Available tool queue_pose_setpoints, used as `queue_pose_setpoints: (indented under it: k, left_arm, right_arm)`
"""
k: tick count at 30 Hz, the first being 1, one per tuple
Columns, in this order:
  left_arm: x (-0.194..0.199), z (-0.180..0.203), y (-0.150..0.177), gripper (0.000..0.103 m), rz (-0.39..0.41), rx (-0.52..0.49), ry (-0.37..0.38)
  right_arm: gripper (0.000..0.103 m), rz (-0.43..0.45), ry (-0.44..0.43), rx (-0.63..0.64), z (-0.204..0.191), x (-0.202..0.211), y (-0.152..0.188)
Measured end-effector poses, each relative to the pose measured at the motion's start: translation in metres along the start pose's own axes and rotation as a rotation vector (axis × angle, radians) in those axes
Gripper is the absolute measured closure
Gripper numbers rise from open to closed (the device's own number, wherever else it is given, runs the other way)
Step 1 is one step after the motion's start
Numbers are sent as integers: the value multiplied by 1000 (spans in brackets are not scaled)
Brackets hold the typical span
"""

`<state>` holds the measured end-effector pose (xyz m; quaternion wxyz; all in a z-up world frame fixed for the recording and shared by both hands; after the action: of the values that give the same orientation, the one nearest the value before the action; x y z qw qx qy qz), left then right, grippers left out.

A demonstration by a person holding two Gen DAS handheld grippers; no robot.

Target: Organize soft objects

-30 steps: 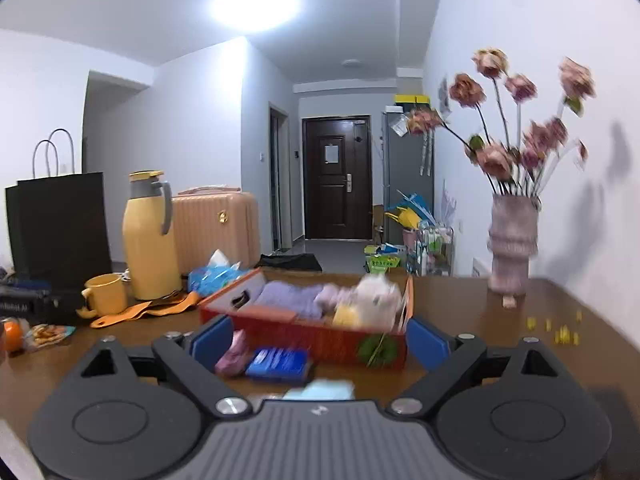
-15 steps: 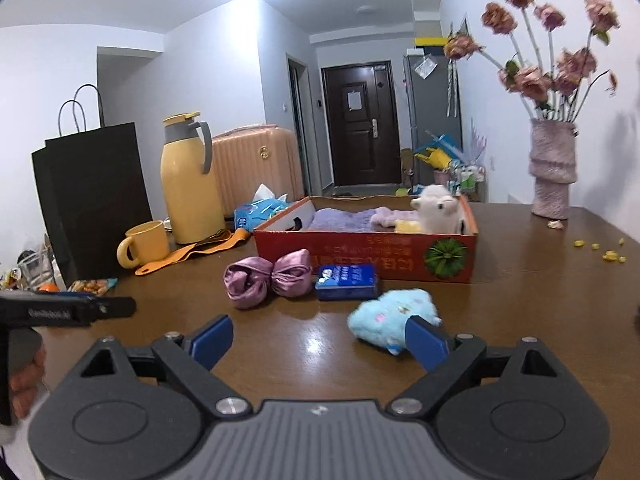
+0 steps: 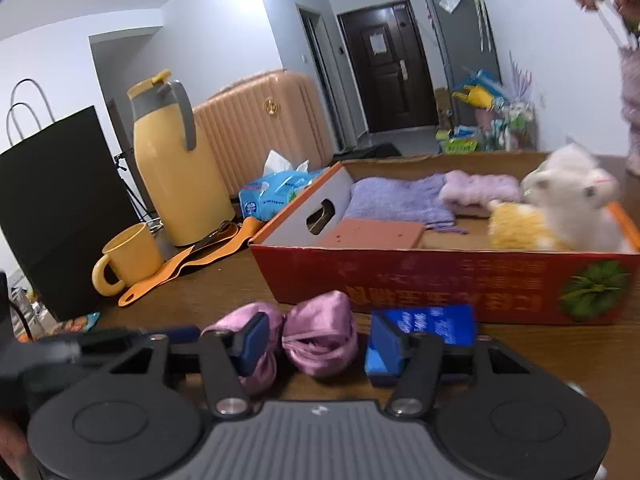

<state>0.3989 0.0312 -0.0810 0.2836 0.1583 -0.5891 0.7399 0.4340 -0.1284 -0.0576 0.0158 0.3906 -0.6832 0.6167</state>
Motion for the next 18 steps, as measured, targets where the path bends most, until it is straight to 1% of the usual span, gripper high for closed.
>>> queue_pose_setpoints:
  k: [1,2,3,5,7,8,11,14,18]
  left_arm:
    - [-3,-2,1,78,-11,12,18]
    - [-6,-3,2,86,-24,23,36]
    - [-8,-5,3,87,-30,35,44]
    - [-8,-7,2,89,-24,40,41]
    - [-7,-7,2,93,-20,40,36]
    - [-5,-6,1,96,-17,36,35]
    - [10,4,0,98,-2,20,50]
    - [39,24,1,98,32,-8,98]
    - [72,52,16,98,40,-54,143]
  right_arm:
    - [55,-3,-7,-2,1,-8,-1]
    - [64,-10,-11,-6,1,-15,-1]
    - [73,-17,-17,-9,1,-21,-1]
    - [84,-20,-2,-8,4,-29,-1]
    - [85,-18,-12,-17,5,-31,-1]
    - [88,-18,-21,-25,5,-30,-1]
    - [91,-5,-32,-24,1,-17,-1]
    - [92,21,-31,6,-9,14,3]
    - [92,75,0,22,-21,70,19]
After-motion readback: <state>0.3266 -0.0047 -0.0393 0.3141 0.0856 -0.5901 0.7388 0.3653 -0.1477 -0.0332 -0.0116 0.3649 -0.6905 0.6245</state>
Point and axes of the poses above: each gripper's, at about its wrist camera, not at the fingertips, and x roughly against the way its jaws point, z to its right, y to its underside, the point moved 8 cm from there along -x, roughly the way its jaws point, and after that the axes turned 4 degrees about x, right-handed, at the moved point
